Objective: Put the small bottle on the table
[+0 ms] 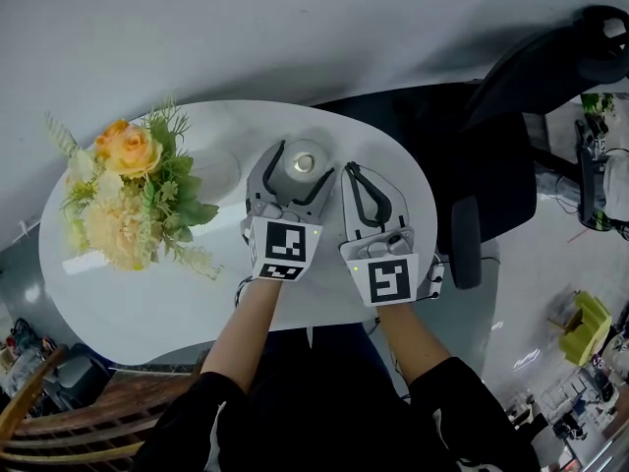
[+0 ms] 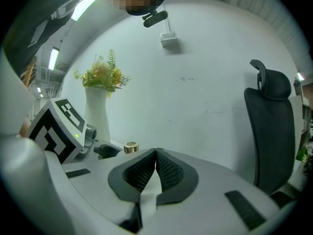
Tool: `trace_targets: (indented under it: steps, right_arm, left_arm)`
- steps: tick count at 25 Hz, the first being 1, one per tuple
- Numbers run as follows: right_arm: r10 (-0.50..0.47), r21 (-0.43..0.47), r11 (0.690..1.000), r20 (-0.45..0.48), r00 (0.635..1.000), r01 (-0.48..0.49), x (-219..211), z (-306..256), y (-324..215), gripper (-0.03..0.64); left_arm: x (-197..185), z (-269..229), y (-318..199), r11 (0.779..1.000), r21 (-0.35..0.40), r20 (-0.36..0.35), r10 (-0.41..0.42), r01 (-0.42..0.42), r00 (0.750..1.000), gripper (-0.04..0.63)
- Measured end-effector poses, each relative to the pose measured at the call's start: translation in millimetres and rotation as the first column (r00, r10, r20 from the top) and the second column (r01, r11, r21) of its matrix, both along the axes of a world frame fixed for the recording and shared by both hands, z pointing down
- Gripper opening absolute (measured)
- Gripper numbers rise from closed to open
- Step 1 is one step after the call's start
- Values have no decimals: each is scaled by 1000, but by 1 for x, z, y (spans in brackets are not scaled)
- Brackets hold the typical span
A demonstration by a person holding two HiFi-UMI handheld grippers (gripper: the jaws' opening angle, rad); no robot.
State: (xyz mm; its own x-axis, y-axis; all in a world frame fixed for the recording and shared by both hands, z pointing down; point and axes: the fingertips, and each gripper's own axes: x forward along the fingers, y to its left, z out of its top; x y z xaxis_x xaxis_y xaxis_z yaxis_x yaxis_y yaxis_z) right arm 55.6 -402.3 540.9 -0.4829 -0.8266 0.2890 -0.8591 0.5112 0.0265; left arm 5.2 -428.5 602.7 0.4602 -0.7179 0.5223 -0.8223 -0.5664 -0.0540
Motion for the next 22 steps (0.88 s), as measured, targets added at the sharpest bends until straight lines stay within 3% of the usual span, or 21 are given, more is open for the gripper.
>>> trace_targets:
  steps: [5, 10, 16, 22]
  right_arm:
    - [13, 28, 1000, -7, 1000, -13, 0, -16, 9, 23]
    - [29, 43, 999, -15, 999, -28, -3, -40, 28, 22]
    - [51, 106, 993, 5, 999, -51, -13, -84, 58, 23]
    - [64, 181, 981, 31, 997, -69, -20, -141, 91, 23]
  left_arm:
    - [-8, -3, 17, 999, -18, -7, -28, 28, 1000, 368]
    - [-20, -42, 31, 996, 73, -32, -53, 56, 998, 365]
    - [-34, -107, 57, 978, 188, -80, -80, 94, 994, 100]
    - [-39, -167, 94, 963, 247, -150, -72, 108, 986, 9]
